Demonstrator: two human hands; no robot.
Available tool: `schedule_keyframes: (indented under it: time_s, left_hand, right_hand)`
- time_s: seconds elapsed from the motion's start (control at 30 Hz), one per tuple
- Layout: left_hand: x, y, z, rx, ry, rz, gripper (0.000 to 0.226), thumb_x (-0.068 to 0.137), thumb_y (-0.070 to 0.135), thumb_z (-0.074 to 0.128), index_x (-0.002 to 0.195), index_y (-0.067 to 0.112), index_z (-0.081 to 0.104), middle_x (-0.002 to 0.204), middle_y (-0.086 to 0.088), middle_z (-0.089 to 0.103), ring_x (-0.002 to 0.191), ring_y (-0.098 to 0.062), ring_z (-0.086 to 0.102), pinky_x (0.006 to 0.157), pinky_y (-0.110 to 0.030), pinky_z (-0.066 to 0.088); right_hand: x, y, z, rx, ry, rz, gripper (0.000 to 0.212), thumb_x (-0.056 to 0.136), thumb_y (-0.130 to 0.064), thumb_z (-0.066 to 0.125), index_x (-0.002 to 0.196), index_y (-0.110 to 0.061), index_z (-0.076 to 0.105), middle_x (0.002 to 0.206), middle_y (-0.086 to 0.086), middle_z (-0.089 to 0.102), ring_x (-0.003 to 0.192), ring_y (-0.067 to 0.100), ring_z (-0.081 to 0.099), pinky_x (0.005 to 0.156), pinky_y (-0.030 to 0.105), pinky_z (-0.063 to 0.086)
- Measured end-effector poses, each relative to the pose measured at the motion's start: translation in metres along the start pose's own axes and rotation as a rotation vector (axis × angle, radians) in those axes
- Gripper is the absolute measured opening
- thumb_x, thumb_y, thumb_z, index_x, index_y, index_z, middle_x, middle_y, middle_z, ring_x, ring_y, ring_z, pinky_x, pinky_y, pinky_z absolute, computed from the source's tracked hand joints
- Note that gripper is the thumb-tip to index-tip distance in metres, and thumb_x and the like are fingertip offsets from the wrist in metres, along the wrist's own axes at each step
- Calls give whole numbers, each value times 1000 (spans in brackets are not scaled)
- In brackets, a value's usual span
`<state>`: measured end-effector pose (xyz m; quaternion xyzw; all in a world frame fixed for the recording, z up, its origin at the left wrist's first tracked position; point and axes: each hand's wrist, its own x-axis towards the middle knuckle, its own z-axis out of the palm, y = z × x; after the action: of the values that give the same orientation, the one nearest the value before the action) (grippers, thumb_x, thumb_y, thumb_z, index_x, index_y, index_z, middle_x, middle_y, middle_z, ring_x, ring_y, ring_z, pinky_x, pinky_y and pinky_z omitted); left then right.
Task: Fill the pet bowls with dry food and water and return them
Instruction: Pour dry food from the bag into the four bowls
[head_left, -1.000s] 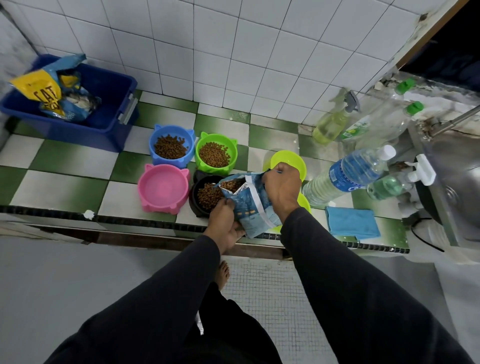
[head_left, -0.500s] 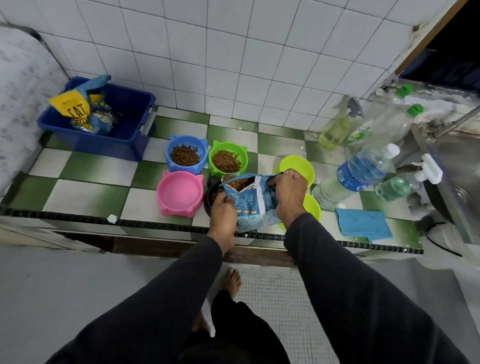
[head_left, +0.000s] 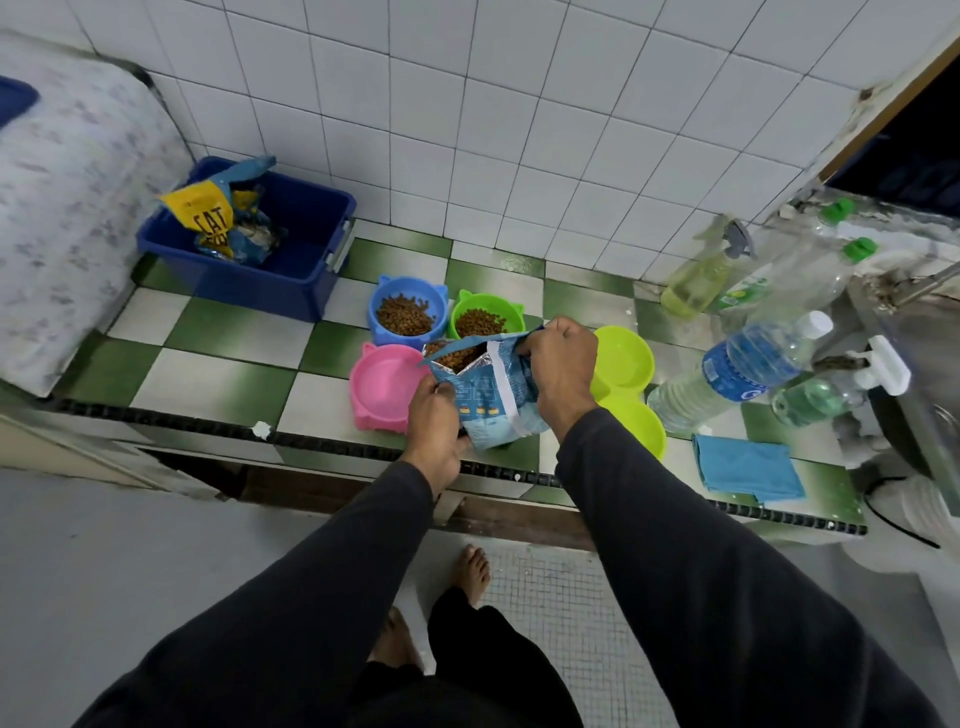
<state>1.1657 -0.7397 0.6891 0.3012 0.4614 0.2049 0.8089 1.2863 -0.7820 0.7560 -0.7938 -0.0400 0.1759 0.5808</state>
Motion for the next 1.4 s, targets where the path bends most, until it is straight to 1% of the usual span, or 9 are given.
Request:
schedule_keyframes:
  time_s: [0.17,0.47,0.6,0.67,0.77,0.87,0.97,1.17,1.4]
  left_hand:
    - [9,4,-5,-75,-10,-44,28,105,19,44,121,31,64,118,-4,76,110,-32,72,93,-60,57]
    - [22,8,-11,-211,3,-122,34,107,17,38,135,22,58,128,-14,70,115,-39,68,99,-66,51]
    - [23,9,-14,-293,-18,-179,37,106,18,40,139,20,58,130,-15,70,116,-40,67,89,-60,55]
    - [23,9,-15,-326,-28,-210,39,106,19,39,141,19,57,132,-15,69,117,-39,66,83,-55,55]
    - [25,7,-16,-374,-37,-240,40,108,20,37,143,20,56,135,-15,67,119,-40,64,90,-58,52]
    - [28,7,-17,-423,-32,-261,39,109,21,36,141,17,57,135,-15,66,116,-39,64,97,-62,48]
    - [30,7,-18,-461,-23,-289,36,109,21,37,135,14,60,130,-15,68,111,-38,65,90,-59,50]
    - [30,4,-18,-480,-50,-335,29,108,22,40,114,12,67,116,-14,72,107,-36,67,78,-54,53]
    - [31,0,-21,-467,-48,-349,29,108,23,42,113,15,69,110,-11,75,101,-33,70,75,-51,55]
  right_hand:
    - [-2,-14,19,-196,-23,-140,33,59,1,65,50,-18,39,57,0,39,59,17,36,52,31,31]
    - [-9,-29,44,-385,-94,-335,23,65,4,58,56,-13,45,56,-1,39,60,17,35,54,30,29]
    - [-15,-32,55,-470,-150,-436,17,64,4,56,57,-7,46,57,2,39,60,17,33,53,32,26]
    - [-18,-35,60,-520,-184,-474,22,64,1,56,54,-15,43,53,-2,41,55,17,34,50,31,29]
    - [-20,-39,66,-582,-201,-497,21,64,-3,56,54,-17,44,51,-5,43,49,9,36,41,18,28]
    - [-21,-40,72,-654,-207,-505,16,66,-4,57,57,-14,47,54,-3,46,51,15,38,42,24,23]
    - [-21,-42,78,-686,-242,-516,28,67,-4,58,54,-20,40,54,-4,45,56,23,41,47,27,21]
    - [-21,-42,85,-814,-281,-524,5,70,-6,63,69,-11,61,67,7,59,65,31,53,57,28,36]
    - [-25,-45,93,-882,-329,-520,7,73,-10,67,73,-15,63,73,7,61,71,35,61,60,35,51]
